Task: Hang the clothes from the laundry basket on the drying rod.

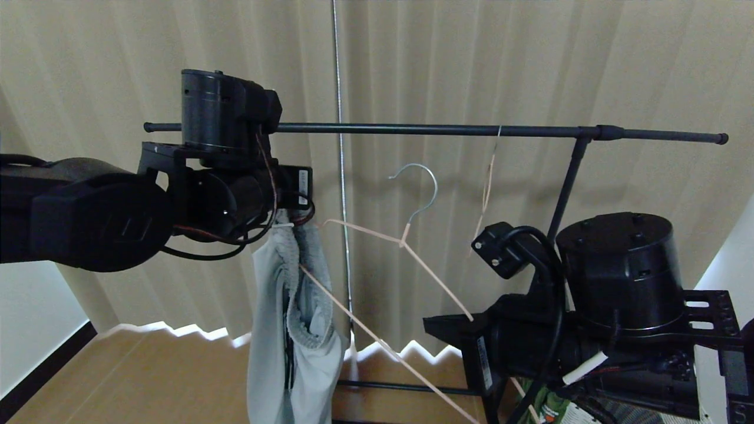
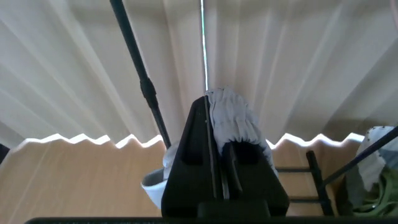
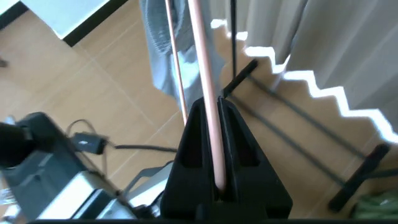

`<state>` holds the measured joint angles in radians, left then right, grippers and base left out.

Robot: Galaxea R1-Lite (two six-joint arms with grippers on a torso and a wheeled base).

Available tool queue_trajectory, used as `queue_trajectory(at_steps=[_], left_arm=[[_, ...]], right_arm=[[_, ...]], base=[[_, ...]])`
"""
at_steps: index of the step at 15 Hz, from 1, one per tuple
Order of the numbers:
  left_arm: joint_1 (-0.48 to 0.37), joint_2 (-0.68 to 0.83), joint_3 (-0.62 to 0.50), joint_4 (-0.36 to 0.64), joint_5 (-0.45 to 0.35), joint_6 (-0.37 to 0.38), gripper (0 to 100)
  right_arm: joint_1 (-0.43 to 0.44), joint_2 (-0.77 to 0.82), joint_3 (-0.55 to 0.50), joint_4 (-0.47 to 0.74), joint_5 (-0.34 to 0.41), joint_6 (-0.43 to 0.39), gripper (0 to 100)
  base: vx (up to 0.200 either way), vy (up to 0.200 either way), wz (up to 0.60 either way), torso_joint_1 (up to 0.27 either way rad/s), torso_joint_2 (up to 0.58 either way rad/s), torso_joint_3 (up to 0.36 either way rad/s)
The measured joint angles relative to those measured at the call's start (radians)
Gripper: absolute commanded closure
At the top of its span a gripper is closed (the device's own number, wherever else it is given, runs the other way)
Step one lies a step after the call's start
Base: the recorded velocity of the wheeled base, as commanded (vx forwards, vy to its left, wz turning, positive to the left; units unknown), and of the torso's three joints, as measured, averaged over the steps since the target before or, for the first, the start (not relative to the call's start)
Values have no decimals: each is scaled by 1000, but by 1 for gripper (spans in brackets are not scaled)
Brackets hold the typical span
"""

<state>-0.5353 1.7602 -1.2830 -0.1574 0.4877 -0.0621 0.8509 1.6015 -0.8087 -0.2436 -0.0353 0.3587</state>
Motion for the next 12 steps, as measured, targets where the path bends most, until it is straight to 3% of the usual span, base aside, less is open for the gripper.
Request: queue_trajectory(at_steps=[5,12], left_arm=[[-20,-41,18,0,3,-1,100],[-154,-123,73,0,3,-12,100]], right_arm=[[9,43,-75,30,-81,51,100],[-11,125,-158,20,-102,79,100]], base=[[0,0,0,0,0,0],[0,0,0,0,0,0]])
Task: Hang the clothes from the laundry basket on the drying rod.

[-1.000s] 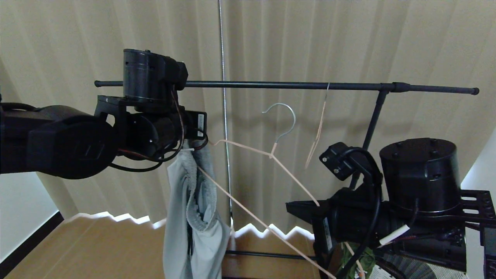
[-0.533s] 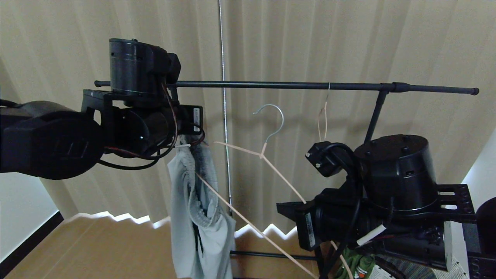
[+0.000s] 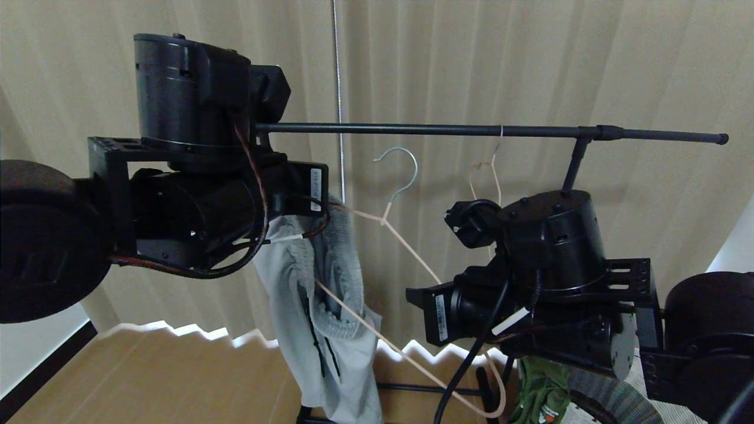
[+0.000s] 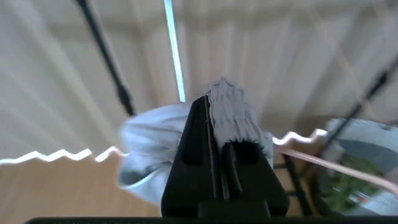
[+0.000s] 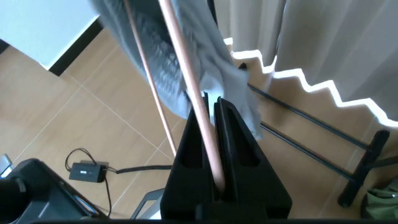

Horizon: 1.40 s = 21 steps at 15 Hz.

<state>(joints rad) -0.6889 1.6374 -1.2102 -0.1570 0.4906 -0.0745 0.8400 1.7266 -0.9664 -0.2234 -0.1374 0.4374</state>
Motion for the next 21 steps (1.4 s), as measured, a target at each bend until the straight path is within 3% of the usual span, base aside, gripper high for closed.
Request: queue_trajectory(at_steps=[8,13,15,17,20,21], left_arm=[[-181,-21,31,1,-48,-1,100],[-197,-41,99,-10,-69,-6,100],[-197,-71,146,-11,-137,-6,100],[-197,-100,184,-7,-187,-6,100],[-197,-118,207,-11,-193,-7,100],[-197,-120,216,-27,-193,-7,0]], right_arm=[[-6,-8,-5,0,-2,-35,100],[-19,-64,63,-94,-1,-214,100],[-42,-75,103,-187,1,-270,100],[-57,-81,124,-235,4,-284,100],[-63,-95,131,-235,9,-286,100],[-64,-101,132,-234,9,-296,100]], base=[[0,0,0,0,0,0],[0,0,0,0,0,0],[0,0,0,0,0,0],[0,0,0,0,0,0],[0,0,0,0,0,0],[0,0,0,0,0,0]])
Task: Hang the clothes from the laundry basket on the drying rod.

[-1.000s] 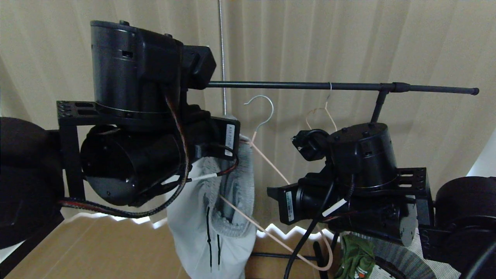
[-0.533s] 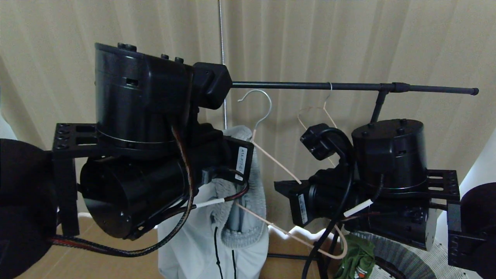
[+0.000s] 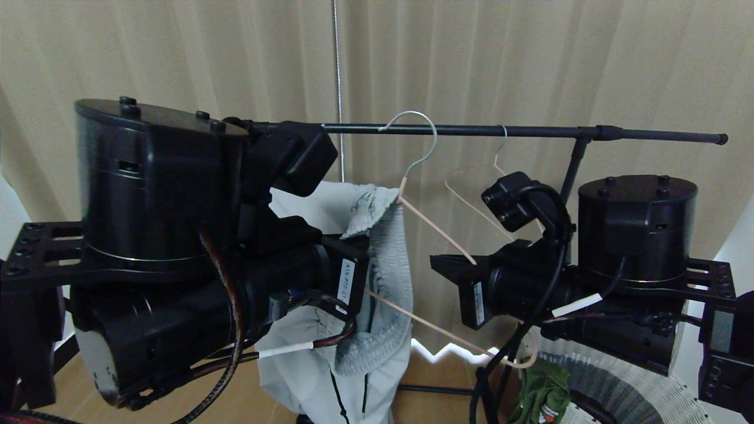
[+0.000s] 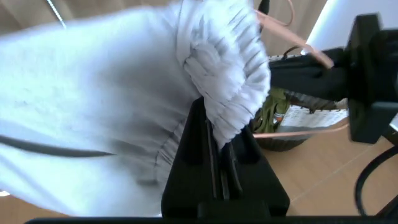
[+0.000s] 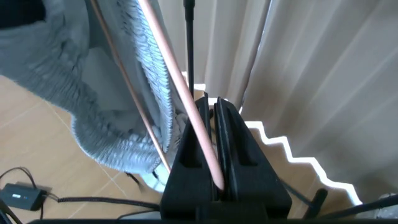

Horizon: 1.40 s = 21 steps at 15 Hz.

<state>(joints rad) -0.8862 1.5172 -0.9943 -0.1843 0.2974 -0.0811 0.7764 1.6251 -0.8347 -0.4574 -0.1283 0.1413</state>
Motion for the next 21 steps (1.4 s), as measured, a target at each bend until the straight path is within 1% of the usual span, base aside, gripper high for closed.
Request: queue_trajectory(at_steps=[2,6,10,11,12,13,14,16,18,19,20,21], left_arm=[[0,-1,31,-47,-1,2,0],[0,-5,61,-68,-12,9,0],[1,-42,105,-69,-15,13,0],[1,-58,120,-71,-15,29,0],[2,-84,141,-78,-16,62,0],[5,-119,168,-102,-19,110,0],[12,-157,200,-133,-27,172,0],[41,-233,254,-202,-46,328,0],[110,-284,278,-250,-78,462,0],[161,-298,283,-276,-117,537,0],[205,-307,287,-300,-171,591,0],[254,-312,289,-315,-268,643,0]], right_arm=[[-1,-14,1,1,0,-17,100],[-10,-35,0,2,0,-38,100],[-79,-48,-2,2,3,-72,100],[-101,-53,-2,7,4,-82,100],[-127,-61,-2,13,12,-96,100],[-146,-70,0,23,26,-109,100],[-159,-80,1,42,34,-119,100],[-167,-105,-3,103,53,-131,100],[-170,-130,-19,195,69,-149,100],[-170,-140,-27,211,77,-153,100],[-171,-146,-35,215,84,-153,100],[-171,-153,-50,255,120,-155,100]], base=[[0,0,0,0,0,0],[0,0,0,0,0,0],[0,0,0,0,0,0],[0,0,0,0,0,0],[0,0,0,0,0,0],[0,0,0,0,0,0],[0,0,0,0,0,0],[0,0,0,0,0,0],[0,0,0,0,0,0],[0,0,0,0,0,0],[0,0,0,0,0,0],[0,0,0,0,0,0]])
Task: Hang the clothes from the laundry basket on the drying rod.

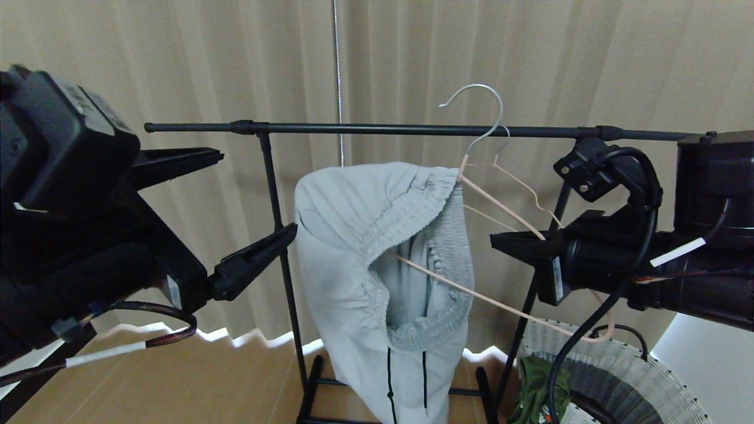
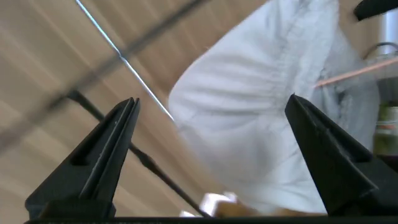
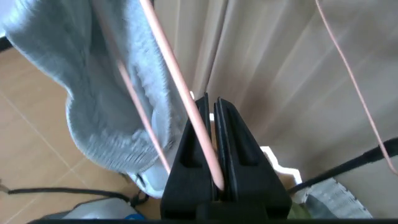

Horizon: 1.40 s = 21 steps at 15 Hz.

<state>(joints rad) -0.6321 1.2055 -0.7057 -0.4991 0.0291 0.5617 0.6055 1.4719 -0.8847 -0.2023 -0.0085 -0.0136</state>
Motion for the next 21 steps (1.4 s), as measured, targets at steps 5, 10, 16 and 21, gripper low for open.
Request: queue_trajectory(at_steps=[5,10,16,21], left_arm=[[95,90,-47,-15,-127,149,0],[90,231,-157,-16,-165,155,0],[91,301,-206,-18,-165,155,0],[91,308,-206,-17,-167,155,100]], right_arm=[[7,-3,-60,34,56,-8,100],[54,18,-73,31,94,-44,100],[130,24,-80,31,110,-80,100],[141,21,-76,31,122,-80,100]], base=[[0,0,0,0,0,0],[0,0,0,0,0,0],[0,0,0,0,0,0],[0,0,0,0,0,0]])
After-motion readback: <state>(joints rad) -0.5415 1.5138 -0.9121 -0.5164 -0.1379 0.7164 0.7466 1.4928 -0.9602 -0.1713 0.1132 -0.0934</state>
